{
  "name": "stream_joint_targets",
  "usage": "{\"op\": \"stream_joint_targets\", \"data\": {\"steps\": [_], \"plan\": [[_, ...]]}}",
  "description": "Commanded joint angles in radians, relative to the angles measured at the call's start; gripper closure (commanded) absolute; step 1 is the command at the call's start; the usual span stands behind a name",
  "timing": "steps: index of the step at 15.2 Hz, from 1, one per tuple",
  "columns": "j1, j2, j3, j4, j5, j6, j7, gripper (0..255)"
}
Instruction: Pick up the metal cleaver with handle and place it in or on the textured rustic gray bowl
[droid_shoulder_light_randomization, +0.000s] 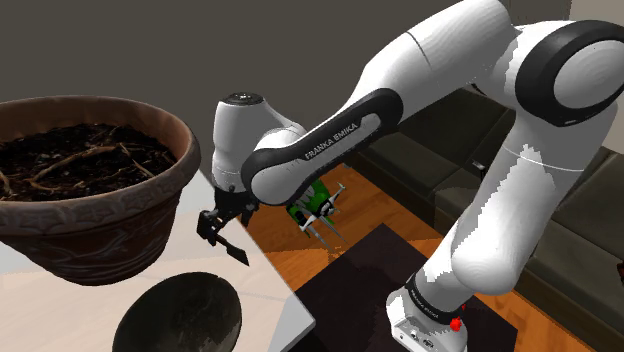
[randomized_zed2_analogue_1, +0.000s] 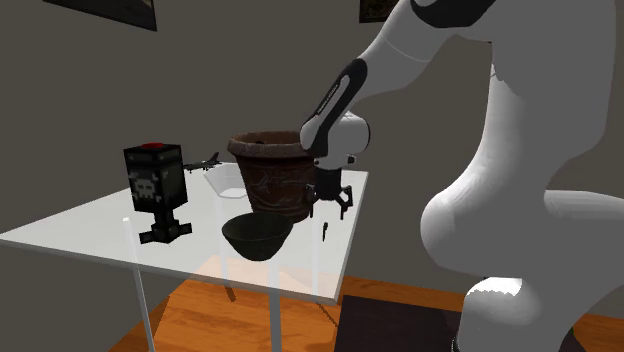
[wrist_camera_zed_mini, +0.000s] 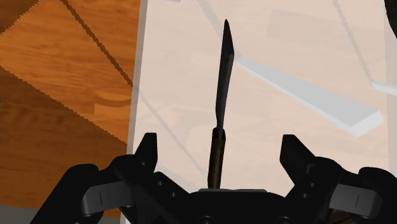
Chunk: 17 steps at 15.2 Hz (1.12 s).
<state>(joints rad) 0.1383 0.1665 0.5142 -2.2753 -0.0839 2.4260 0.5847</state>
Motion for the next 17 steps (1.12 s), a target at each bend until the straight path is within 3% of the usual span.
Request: {"op": "stream_joint_targets", "data": {"steps": [1,7,14,15,17], "plan": [[0.009,0.029,-0.004,0.004,-0.023,0.021,0.021,0],[0.027,0.095,-0.026,-0.004,-0.078,0.086,0.059,0],[0.027,0.095,-0.026,-0.004,-0.078,0.086,0.059,0],[0.027,0.095,-0.026,-0.004,-0.078,0.086,0.059,255],[0.027,0.095,-0.026,-0.004,-0.078,0.086,0.059,255]]}}
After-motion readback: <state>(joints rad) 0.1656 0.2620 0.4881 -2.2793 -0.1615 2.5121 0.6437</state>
